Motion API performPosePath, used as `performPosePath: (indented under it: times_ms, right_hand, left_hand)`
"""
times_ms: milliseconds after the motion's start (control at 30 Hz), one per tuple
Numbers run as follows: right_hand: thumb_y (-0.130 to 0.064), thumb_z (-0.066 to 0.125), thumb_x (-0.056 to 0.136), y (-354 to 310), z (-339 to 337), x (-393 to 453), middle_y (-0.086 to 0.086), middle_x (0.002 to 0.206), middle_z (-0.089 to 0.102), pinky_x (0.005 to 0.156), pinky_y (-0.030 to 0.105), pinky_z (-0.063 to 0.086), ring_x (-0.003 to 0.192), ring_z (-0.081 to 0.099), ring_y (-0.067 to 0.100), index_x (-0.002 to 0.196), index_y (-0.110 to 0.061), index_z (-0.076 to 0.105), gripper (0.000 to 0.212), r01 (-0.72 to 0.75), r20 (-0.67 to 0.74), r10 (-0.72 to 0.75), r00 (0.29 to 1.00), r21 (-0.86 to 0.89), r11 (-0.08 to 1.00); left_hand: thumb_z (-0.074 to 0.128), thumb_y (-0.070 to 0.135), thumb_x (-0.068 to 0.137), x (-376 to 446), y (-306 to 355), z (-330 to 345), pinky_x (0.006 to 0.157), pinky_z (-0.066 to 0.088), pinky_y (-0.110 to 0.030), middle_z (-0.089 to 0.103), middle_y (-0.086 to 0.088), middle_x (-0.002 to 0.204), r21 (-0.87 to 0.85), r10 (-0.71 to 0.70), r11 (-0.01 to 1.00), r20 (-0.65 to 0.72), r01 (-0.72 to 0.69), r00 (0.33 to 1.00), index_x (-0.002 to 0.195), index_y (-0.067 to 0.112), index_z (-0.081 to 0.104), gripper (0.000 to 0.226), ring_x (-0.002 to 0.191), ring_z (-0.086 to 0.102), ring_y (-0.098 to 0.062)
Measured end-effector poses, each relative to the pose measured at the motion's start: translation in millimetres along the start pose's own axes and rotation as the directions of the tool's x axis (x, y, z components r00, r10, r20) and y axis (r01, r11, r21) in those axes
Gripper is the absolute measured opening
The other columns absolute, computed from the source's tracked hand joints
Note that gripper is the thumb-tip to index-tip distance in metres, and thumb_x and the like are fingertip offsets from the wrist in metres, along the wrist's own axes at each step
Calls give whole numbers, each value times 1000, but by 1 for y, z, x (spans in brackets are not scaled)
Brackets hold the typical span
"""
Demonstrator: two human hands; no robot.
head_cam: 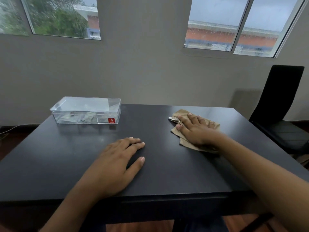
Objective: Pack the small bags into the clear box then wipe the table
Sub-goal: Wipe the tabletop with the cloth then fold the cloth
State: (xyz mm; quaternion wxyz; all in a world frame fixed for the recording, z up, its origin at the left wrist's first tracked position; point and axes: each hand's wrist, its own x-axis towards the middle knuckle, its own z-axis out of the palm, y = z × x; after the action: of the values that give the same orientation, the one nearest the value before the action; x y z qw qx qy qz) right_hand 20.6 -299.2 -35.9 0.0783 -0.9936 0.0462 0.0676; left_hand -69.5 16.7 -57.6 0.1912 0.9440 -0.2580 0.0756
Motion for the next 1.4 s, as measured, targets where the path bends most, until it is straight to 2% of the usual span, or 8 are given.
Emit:
performPosePath:
  times_ms: [333,433,533,867,1000,1133,1300,1400]
  right_hand:
    - [-64,12,102,-93,-2,54,1,172,-14,116,70,-14,156,-18,34,160,-48,-2,62,88,51,-87,995,-20,996]
    - [-64,12,102,-97,8,29,0,172,-13,118,67,-14,157,-16,32,160,-46,-1,62,210,50,-208,977,-41,977]
    - [-64,12,102,-86,17,-6,-3,173,-9,120,66,-11,158,-12,29,160,-48,2,61,319,11,-319,948,-64,946]
    - [-66,11,102,28,17,-142,-30,167,-10,126,43,-14,152,-21,-4,155,-61,3,54,431,-35,-432,901,-26,902]
    - [-75,8,96,92,5,-157,-41,161,-12,126,36,-15,147,-24,-14,147,-71,-2,53,353,-9,-353,935,3,935]
    - [-86,6,85,150,-3,-139,-40,162,-6,128,44,-3,149,-15,-14,143,-77,-1,60,205,-32,-205,978,16,979]
    - [-92,0,78,196,-13,-74,-29,168,0,126,55,2,157,-2,5,130,-86,-3,53,-39,-73,37,997,-15,999]
    - [-88,6,84,203,-23,-23,-25,169,-4,124,59,-3,158,-5,10,142,-76,-1,60,-117,-33,117,993,6,993]
  left_hand:
    - [39,61,100,1,2,-1,120,24,-25,43,23,151,-42,23,999,-69,-26,997,152,40,38,57,143,33,3]
    - [50,56,99,-1,7,-4,110,26,-12,50,20,143,-86,4,996,-118,-14,993,153,38,37,57,132,41,5]
    - [53,53,99,-2,13,-6,102,25,-8,51,23,136,-77,-2,997,-150,-9,989,152,39,37,58,122,41,9]
    - [45,63,96,16,14,2,116,37,-31,50,28,139,-34,126,991,-15,-127,992,138,40,55,49,132,45,6]
    - [42,65,96,39,17,9,116,33,-29,48,25,145,-15,178,984,23,-178,984,141,39,54,54,137,42,4]
    - [34,69,96,61,16,14,119,23,-26,39,24,155,21,222,974,97,-225,970,151,41,42,62,146,31,3]
    - [30,71,97,74,15,21,123,19,-29,33,26,158,35,246,968,97,-250,965,153,43,36,63,149,24,3]
    - [30,70,97,72,16,22,124,17,-28,32,27,158,38,242,969,79,-245,967,154,44,35,63,150,20,5]
